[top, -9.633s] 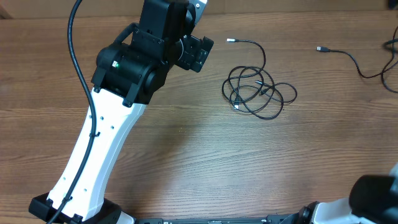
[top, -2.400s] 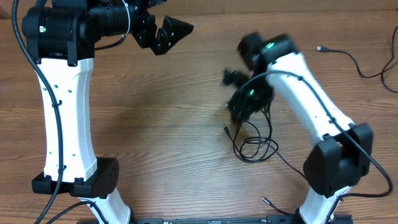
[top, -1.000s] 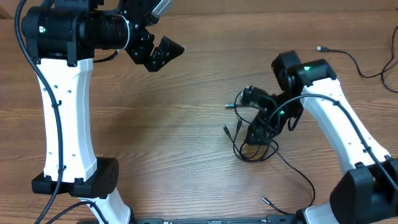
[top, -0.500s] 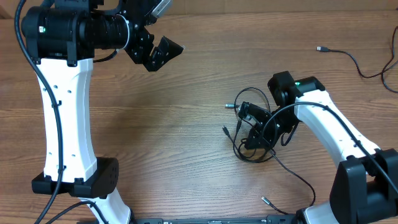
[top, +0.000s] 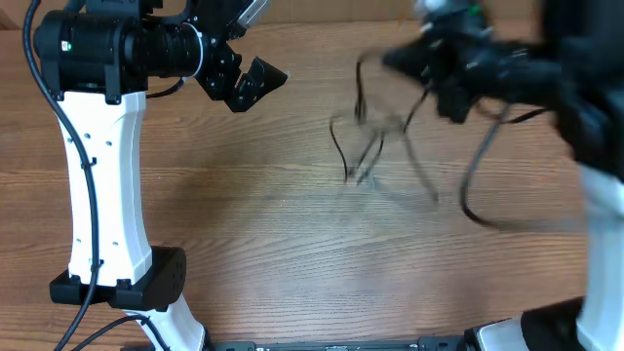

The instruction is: Untangle cables

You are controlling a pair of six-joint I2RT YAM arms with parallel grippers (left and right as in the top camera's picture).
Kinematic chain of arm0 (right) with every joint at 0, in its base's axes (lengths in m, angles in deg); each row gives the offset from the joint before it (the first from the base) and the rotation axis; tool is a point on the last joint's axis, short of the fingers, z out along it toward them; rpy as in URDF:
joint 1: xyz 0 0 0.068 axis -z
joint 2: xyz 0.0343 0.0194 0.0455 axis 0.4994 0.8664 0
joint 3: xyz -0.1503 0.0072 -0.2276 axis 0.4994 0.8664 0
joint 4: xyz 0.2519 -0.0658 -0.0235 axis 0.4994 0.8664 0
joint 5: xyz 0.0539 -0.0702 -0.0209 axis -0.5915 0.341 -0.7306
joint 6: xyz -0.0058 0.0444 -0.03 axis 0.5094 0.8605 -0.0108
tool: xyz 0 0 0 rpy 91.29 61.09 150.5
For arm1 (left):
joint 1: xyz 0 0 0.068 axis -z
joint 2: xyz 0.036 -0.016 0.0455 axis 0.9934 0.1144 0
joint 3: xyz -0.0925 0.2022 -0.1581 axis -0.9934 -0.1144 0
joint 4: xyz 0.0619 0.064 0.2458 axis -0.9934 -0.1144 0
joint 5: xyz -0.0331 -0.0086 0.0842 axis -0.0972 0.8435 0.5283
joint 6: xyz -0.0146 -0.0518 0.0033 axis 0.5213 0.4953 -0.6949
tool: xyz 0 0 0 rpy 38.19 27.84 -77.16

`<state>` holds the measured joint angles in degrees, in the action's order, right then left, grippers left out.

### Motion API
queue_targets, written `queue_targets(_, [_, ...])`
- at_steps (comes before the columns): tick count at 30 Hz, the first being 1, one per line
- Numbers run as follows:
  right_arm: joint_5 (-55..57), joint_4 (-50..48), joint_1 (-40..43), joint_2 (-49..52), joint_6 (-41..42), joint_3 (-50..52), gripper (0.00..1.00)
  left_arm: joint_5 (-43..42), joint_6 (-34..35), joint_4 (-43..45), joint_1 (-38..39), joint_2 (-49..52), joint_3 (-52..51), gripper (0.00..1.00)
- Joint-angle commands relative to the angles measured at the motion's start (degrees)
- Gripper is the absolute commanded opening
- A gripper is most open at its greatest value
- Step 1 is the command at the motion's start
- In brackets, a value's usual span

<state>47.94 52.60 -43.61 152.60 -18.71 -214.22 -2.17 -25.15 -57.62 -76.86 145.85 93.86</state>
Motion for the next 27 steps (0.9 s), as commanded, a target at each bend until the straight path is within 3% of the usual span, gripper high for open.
queue_targets(1, [2.8,-4.7,-0.1,-2.0,6.1,-12.5,0.04,-0.3,-0.2,-0.7,0.2,-0.8,0.9,1.00])
queue_targets(4, [9.0,-3.5,-0.1,-1.9,6.0,-13.6,0.04,-0.3,-0.2,-1.4,0.2,-0.8,0.9,1.00])
queue_targets(8, [14.8,7.0,-0.2,1.2,5.4,-10.4,0.04,-0.3,-0.2,-1.7,0.2,-0.8,0.9,1.00])
queue_targets(12, [14.9,14.3,-0.2,7.5,7.4,-2.1,0.04,-1.9,-0.2,-1.3,0.2,-0.8,0.9,1.00])
queue_targets(17, [6.5,9.8,-0.2,11.5,7.3,2.6,0.04,-3.2,-0.2,-1.7,0.2,-0.8,0.9,1.00])
queue_targets(23, [-8.7,2.1,-0.1,8.6,7.9,-11.0,0.04,-3.2,-0.2,-1.7,0.2,-0.8,0.9,1.00])
queue_targets(27, [-9.8,-1.0,-0.1,5.6,10.3,-25.2,0.04,-3.2,-0.2,-1.7,0.2,-0.8,0.9,1.00])
